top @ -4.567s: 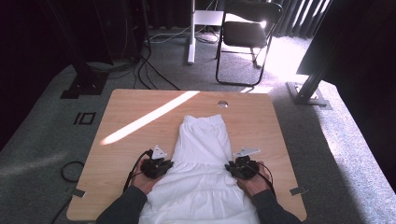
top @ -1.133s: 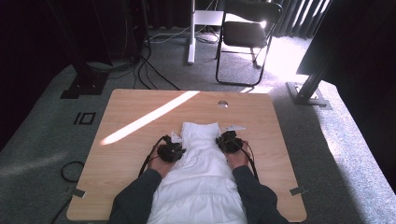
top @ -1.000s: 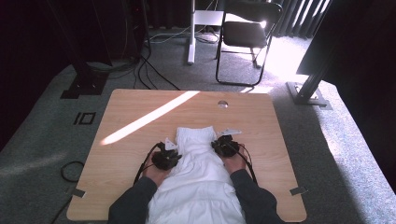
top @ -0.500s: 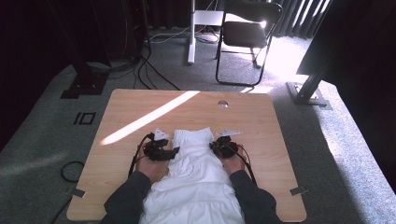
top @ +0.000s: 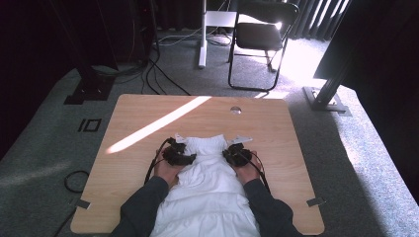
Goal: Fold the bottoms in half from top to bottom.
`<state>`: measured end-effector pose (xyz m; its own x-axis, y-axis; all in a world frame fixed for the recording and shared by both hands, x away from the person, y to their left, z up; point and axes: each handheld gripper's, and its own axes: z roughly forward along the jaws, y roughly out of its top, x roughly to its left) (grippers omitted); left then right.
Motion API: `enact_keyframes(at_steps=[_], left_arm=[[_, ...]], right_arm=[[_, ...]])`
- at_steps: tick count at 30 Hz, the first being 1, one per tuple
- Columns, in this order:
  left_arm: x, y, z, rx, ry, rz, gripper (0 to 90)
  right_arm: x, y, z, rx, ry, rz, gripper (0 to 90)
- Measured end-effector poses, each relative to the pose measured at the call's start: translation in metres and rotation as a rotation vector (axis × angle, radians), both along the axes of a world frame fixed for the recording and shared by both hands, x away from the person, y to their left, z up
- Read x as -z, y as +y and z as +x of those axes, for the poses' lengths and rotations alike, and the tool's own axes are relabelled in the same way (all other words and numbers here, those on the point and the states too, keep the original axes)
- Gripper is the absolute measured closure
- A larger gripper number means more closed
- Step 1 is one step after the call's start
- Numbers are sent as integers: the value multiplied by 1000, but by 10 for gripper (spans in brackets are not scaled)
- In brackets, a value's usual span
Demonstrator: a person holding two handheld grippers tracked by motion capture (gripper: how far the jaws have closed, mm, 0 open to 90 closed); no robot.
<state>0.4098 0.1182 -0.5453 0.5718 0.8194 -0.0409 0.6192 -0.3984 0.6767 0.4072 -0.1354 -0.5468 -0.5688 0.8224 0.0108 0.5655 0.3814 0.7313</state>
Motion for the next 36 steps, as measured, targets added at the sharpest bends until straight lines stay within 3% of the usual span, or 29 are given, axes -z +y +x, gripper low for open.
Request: enact_keyframes(at_steps=[1,2,3,4,6,7,10,13,14,16,18,20,21,23,28,33,36], left_arm=[[1,0,-2,-4,-10,5,410],[1,0,-2,-4,-10,5,410],[1,0,-3,-2,-16,9,410],[1,-1,-3,-1,-20,15,410],[1,-3,-4,1,-24,35,409],[1,-3,-4,2,-26,40,410],[1,-3,-4,-1,-25,35,413],[1,-4,-4,-3,-28,36,413],[1,-4,-4,-3,-27,36,413],[1,-4,-4,-4,-29,34,413],[2,-4,-3,-5,-30,34,413],[2,-4,-3,-4,-31,34,412],[2,-4,-3,-4,-32,35,412],[2,-4,-3,-3,-32,38,412],[0,-6,-1,4,-21,50,419],[-4,-11,11,47,22,30,698],[-7,-10,20,71,43,14,789]], right_arm=[[-4,0,-3,2,-38,-15,855],[-4,0,-3,2,-38,-15,855],[-14,-1,-6,17,-97,-24,861],[-14,-1,-6,17,-97,-24,861],[-21,0,-5,24,-140,-61,860],[-20,1,-2,24,-131,-70,849],[-15,-1,5,52,-103,-38,643],[-16,-7,8,8,-71,99,447],[-15,-7,9,-10,-55,107,373],[-11,-4,13,-1,-20,68,225],[-2,-4,21,1,46,60,198],[4,-3,26,6,60,47,165],[7,-2,27,7,74,41,167],[7,0,27,8,59,13,209],[2,5,29,-35,59,-10,504],[-1,6,37,-53,103,12,782],[-4,5,45,-65,130,21,816]])
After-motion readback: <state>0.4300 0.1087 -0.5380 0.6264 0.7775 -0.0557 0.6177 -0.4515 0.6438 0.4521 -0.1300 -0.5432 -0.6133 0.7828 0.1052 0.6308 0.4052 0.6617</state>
